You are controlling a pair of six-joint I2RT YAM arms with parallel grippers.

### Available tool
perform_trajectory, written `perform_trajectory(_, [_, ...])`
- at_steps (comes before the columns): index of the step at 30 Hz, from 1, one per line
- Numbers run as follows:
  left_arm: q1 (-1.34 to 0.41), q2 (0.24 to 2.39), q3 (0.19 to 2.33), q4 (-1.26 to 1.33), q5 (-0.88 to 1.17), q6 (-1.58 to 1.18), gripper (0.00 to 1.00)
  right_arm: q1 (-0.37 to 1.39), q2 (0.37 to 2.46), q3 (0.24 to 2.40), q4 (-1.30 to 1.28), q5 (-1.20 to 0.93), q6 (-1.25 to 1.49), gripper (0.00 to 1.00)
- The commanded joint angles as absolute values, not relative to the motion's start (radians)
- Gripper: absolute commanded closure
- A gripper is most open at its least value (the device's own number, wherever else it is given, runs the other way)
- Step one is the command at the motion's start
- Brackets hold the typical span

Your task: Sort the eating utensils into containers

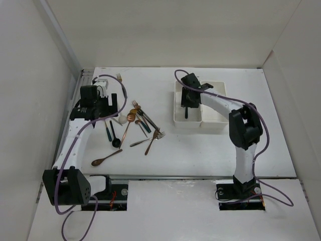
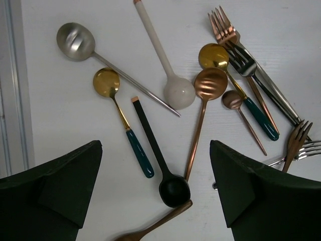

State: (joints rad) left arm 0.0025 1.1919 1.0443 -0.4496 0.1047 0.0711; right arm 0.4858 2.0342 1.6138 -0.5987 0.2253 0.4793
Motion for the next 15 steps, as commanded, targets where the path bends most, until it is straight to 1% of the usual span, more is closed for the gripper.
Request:
perform_trajectory(1, [-0.014,1.225,1.06,-0.459,0.118,0.089,0.14,0.486,1.896,1.672,-0.589,0.274,0.483,0.5])
perform_trajectory(4, [-0.014,1.249,1.084,-0.459,0.107,0.089,0.15,0.486,1.816,1.661,-0.589,0.31,0.462,0.49])
perform_trajectory(5, [-0.014,1.273,1.095,-0.459,0.097,0.089,0.15,0.486,1.759,1.631,-0.598,0.358,0.462,0.44])
perform_trajectory(6, [-0.014,1.273,1.095,-0.459,0.097,0.089,0.15,0.476,1.758,1.631,-0.598,0.359,0.462,0.44])
perform_trajectory(7, [-0.014,1.273,1.095,-0.459,0.086,0.089,0.15,0.476,1.743,1.611,-0.598,0.359,0.462,0.38])
perform_trajectory(8, [-0.014,1.287,1.095,-0.459,0.086,0.089,0.15,0.459,1.73,1.602,-0.598,0.37,0.462,0.06])
perform_trajectory(9, [-0.014,1.301,1.095,-0.459,0.086,0.089,0.15,0.448,1.72,1.591,-0.598,0.361,0.462,0.0])
perform_trajectory(12, [-0.014,1.312,1.086,-0.459,0.086,0.089,0.15,0.399,1.762,1.578,-0.624,0.319,0.462,0.0])
perform_trajectory(15, [-0.014,1.331,1.086,-0.459,0.086,0.089,0.15,0.39,1.828,1.601,-0.644,0.308,0.462,0.0])
